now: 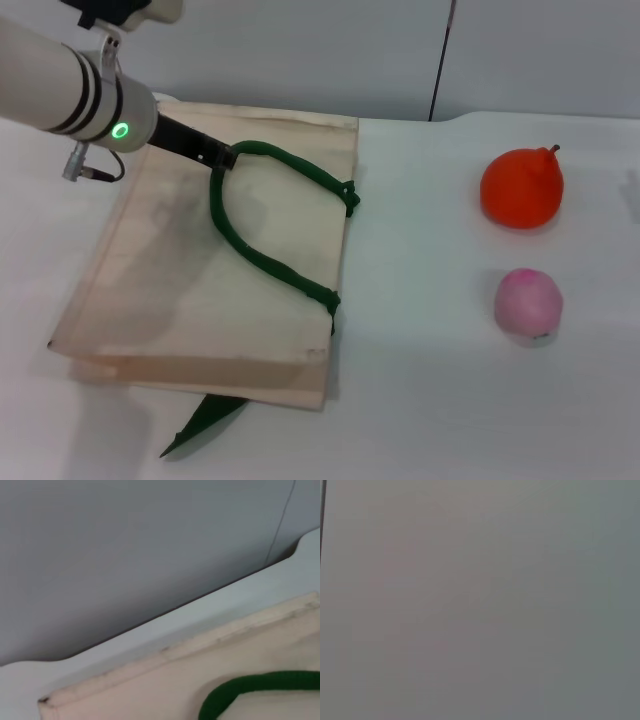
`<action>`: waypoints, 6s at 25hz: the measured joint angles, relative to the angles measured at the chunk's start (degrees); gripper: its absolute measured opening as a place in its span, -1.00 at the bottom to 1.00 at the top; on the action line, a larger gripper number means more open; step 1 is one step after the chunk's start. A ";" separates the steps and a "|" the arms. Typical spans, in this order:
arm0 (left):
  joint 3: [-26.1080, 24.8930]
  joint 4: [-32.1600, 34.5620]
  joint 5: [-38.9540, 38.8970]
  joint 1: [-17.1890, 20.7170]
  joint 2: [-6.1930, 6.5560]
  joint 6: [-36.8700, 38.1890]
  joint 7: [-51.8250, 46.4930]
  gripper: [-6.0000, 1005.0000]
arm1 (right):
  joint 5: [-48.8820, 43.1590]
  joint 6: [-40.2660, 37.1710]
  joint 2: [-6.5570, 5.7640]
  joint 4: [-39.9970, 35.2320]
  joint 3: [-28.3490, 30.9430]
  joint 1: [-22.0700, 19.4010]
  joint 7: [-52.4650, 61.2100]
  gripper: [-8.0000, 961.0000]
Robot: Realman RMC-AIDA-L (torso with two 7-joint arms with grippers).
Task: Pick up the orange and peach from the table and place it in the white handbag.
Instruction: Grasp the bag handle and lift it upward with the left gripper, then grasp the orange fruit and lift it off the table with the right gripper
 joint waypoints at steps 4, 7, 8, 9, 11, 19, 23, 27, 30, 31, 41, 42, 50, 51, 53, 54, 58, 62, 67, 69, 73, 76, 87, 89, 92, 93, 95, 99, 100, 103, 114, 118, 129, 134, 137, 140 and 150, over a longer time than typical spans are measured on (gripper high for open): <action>0.00 -2.59 0.03 -0.36 0.06 0.94 0.07 -0.24 | 0.00 0.00 0.00 -0.08 -0.03 0.00 0.00 0.77; 0.00 -4.34 0.27 -0.90 0.08 1.87 0.12 -0.24 | 0.00 0.00 0.00 -0.37 -0.09 -0.03 0.00 0.77; 0.00 -5.06 0.34 -1.07 0.03 2.37 0.19 -0.24 | 0.00 0.00 0.00 -0.58 -0.14 -0.07 0.00 0.77; 0.00 -5.55 0.36 -1.21 0.01 2.74 0.23 -0.24 | 0.00 0.00 0.00 -0.58 -0.14 -0.07 0.00 0.77; 0.00 -6.42 0.32 -1.48 0.01 3.32 0.27 -0.23 | 0.00 0.00 0.00 -0.67 -0.33 -0.10 0.00 0.77; -0.34 -7.27 0.39 -1.96 0.15 4.43 0.26 -0.23 | 0.00 0.00 0.00 -1.80 -0.55 -0.19 0.00 0.77; -0.35 -8.93 0.46 -2.61 0.29 5.07 0.27 -0.23 | 0.00 0.00 0.00 -1.93 -0.61 -0.19 0.00 0.77; -0.35 -10.65 0.51 -3.34 0.43 5.97 0.27 -0.23 | 0.00 0.00 0.00 -2.15 -0.64 -0.18 0.00 0.77; -0.23 -11.33 0.53 -3.68 0.43 6.78 0.27 -0.23 | 0.00 0.00 0.00 -2.23 -0.69 -0.18 0.00 0.77; -0.18 -11.48 0.53 -3.75 0.42 6.96 0.27 -0.23 | 0.00 0.00 0.00 -2.24 -0.73 -0.18 0.00 0.77; -0.09 -12.70 0.54 -4.27 0.31 7.84 0.26 -0.23 | 0.00 0.00 0.00 -2.75 -0.79 -0.23 0.00 0.77; -0.06 -13.29 0.54 -4.47 0.30 7.99 0.26 -0.23 | 0.00 0.00 0.00 -2.80 -0.81 -0.24 0.00 0.77; 0.00 -16.00 0.54 -5.65 0.33 9.01 0.33 -0.23 | 0.00 0.00 0.00 -2.95 -1.32 -0.27 0.00 0.77; -0.02 -16.02 0.54 -5.57 0.32 9.20 0.33 -0.23 | 0.00 0.00 0.00 -2.95 -1.32 -0.28 0.00 0.77; -0.06 -16.06 0.54 -5.46 0.29 9.47 0.33 -0.23 | 0.00 0.00 0.00 -2.95 -1.32 -0.35 0.00 0.77; -0.07 -16.09 0.54 -5.43 0.27 9.57 0.33 -0.23 | 0.00 0.00 0.00 -2.95 -1.32 -0.39 0.00 0.77; -0.24 -16.83 0.53 -5.44 0.22 10.30 0.06 -0.23 | 0.00 0.00 0.00 -2.95 -1.32 -0.43 0.00 0.77; -0.49 -18.26 0.52 -5.79 0.36 11.02 0.03 -0.23 | 0.00 0.00 0.00 -3.28 -1.33 -0.50 0.00 0.77; -0.21 -18.40 0.52 -5.82 0.38 11.37 0.28 -0.26 | 0.00 0.00 0.00 -3.67 -1.42 -0.64 0.00 0.76; -0.13 -18.40 0.52 -5.83 0.38 11.74 0.32 -0.53 | 0.00 0.00 0.00 -3.67 -1.42 -0.64 0.00 0.77; -0.13 -18.35 0.53 -5.83 0.39 13.57 0.34 -0.70 | 0.00 0.00 0.00 -3.67 -1.41 -0.64 0.00 0.77; -0.10 -17.72 0.48 -5.74 0.41 13.99 0.55 -0.73 | 0.00 0.00 -0.04 -3.66 -1.41 -0.63 -0.04 0.77; 5.07 12.08 -1.62 4.17 0.03 4.56 -0.35 -0.73 | 0.00 7.60 -0.18 -8.63 -1.44 -2.91 -2.30 0.78; 6.07 18.47 -1.96 6.16 0.12 2.30 -1.60 -0.73 | 0.00 9.82 -0.31 -9.38 -1.09 -3.11 -3.11 0.78; 6.44 28.13 -1.72 7.91 0.21 -2.59 -3.54 -0.73 | 0.00 10.92 -0.31 -10.55 -1.10 -3.96 -6.02 0.78; 6.32 30.73 -1.70 8.30 0.22 -4.12 -3.97 -0.73 | 0.00 11.70 -0.25 -11.82 -1.13 -4.91 -7.33 0.78; 6.13 35.43 -1.56 9.04 0.23 -6.78 -4.71 -0.73 | 0.00 14.41 -0.27 -15.09 -1.05 -6.83 -9.34 0.78; 6.02 44.60 0.41 10.64 0.25 -10.71 -6.18 -0.73 | 0.00 23.81 -0.45 -23.72 0.58 -11.06 -12.62 0.78; 6.01 46.48 1.14 10.89 0.26 -11.69 -6.64 -0.73 | 0.00 25.90 -0.49 -25.71 1.06 -11.96 -13.43 0.79; 5.64 51.26 3.76 10.97 0.27 -14.63 -7.90 -0.73 | 0.00 33.49 -0.47 -32.74 2.12 -14.89 -16.31 0.79; 2.90 56.87 5.20 9.53 0.34 -20.51 -8.03 -0.73 | 0.34 52.90 -0.38 -45.92 5.09 -17.73 -18.79 0.82; 2.90 57.04 5.23 8.48 0.36 -21.29 -8.08 -0.73 | 0.47 56.84 -0.41 -43.48 8.66 -16.54 -18.62 0.83; 3.03 57.33 5.28 7.31 0.36 -22.55 -8.12 -0.73 | 0.80 69.61 -0.44 -38.71 16.77 -11.78 -18.77 0.85; 2.98 57.41 5.72 6.21 0.36 -23.17 -8.10 -0.73 | 1.79 70.42 -0.44 -37.91 16.42 -10.08 -18.81 0.85; 2.98 57.43 5.80 5.71 0.36 -23.57 -8.09 -0.73 | 1.99 70.39 -0.43 -35.65 16.37 -8.07 -18.81 0.85; 3.11 57.45 5.87 5.16 0.36 -23.94 -8.18 -0.73 | 2.02 70.17 -0.39 -32.99 16.38 -6.13 -18.81 0.85; 3.06 57.56 5.89 4.59 0.27 -24.04 -8.59 -0.73 | 2.60 69.64 -0.46 -28.00 17.18 -3.60 -19.48 0.85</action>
